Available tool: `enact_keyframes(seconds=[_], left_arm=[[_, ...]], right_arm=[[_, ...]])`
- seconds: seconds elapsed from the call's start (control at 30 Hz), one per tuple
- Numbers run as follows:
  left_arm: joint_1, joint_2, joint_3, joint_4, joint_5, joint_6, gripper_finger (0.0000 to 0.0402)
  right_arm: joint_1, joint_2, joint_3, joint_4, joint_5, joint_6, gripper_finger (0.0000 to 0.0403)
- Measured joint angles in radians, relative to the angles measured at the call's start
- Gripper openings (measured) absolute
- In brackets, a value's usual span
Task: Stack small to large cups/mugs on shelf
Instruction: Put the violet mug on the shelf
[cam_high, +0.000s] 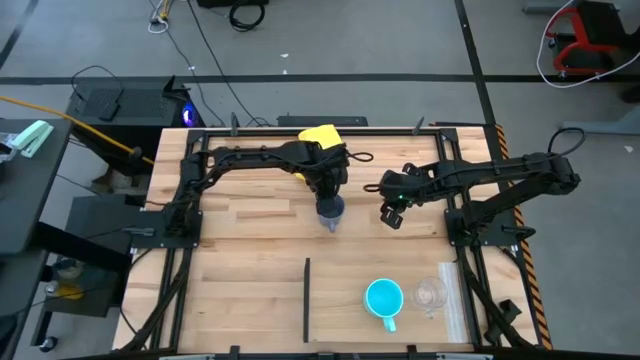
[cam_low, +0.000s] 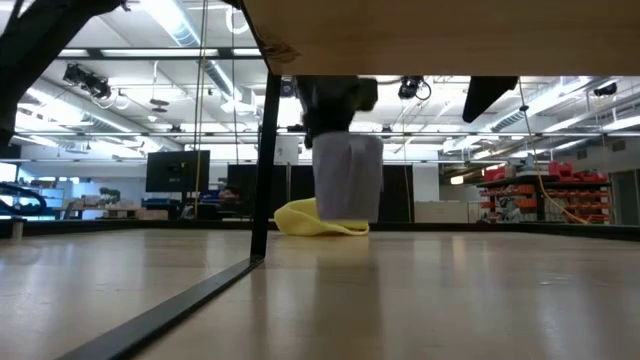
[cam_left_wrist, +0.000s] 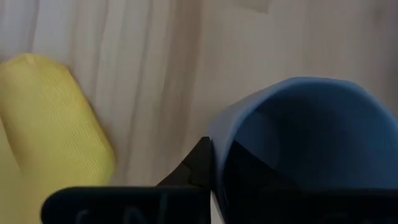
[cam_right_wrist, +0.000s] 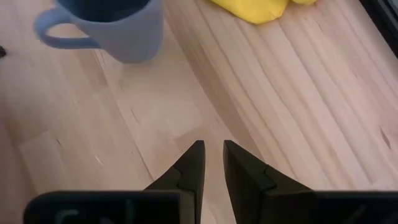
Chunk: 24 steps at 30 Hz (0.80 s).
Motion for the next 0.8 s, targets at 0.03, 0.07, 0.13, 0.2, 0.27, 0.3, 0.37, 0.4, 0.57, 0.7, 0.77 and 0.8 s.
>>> enact_keyframes(seconds=[0.03, 0.07, 0.13, 0.2, 0.27, 0.3, 0.37, 0.4, 0.57, 0.7, 0.77, 0.8], left_arm=[[-0.001, -0.014, 0.001, -0.010, 0.002, -0.001, 0.0027], [-0.005, -0.025, 0.001, -0.024, 0.003, -0.001, 0.0027], [-0.008, -0.047, 0.001, -0.047, 0.005, -0.008, 0.0027], [-0.014, -0.075, 0.000, -0.062, 0.002, -0.013, 0.0027], [-0.017, -0.106, 0.001, -0.075, 0.003, -0.014, 0.0027], [-0.020, -0.118, 0.001, -0.080, 0.004, -0.018, 0.0027], [-0.026, -0.139, 0.001, -0.090, 0.001, -0.035, 0.0027], [-0.031, -0.148, 0.004, -0.094, 0.002, -0.039, 0.0027], [-0.061, -0.161, 0.122, -0.212, -0.029, -0.040, 0.0027], [-0.101, -0.161, 0.247, -0.275, -0.078, -0.037, 0.0027], [-0.116, -0.161, 0.309, -0.313, -0.078, -0.045, 0.0027], [-0.123, -0.161, 0.340, -0.341, -0.078, -0.052, 0.0027]], right_arm=[[0.000, 0.000, 0.000, 0.009, 0.000, 0.001, 0.0066], [0.000, 0.000, 0.000, 0.014, 0.000, 0.006, 0.0066], [0.000, 0.000, 0.000, 0.015, 0.000, 0.009, 0.0066], [0.000, 0.000, 0.000, 0.015, 0.000, 0.009, 0.0066], [0.000, -0.001, 0.000, 0.015, 0.000, 0.009, 0.0066], [0.000, -0.001, 0.000, 0.015, 0.000, 0.000, 0.0066], [-0.001, -0.001, 0.000, 0.015, 0.008, -0.020, 0.0066], [0.000, -0.001, 0.000, 0.014, 0.018, -0.020, 0.0066], [0.006, -0.004, 0.000, 0.065, 0.035, -0.058, 0.0067], [0.006, -0.025, 0.000, 0.115, 0.037, -0.074, 0.0066], [0.006, -0.052, 0.000, 0.129, 0.037, -0.070, 0.0066], [0.006, -0.069, 0.000, 0.128, 0.037, -0.069, 0.0066]])
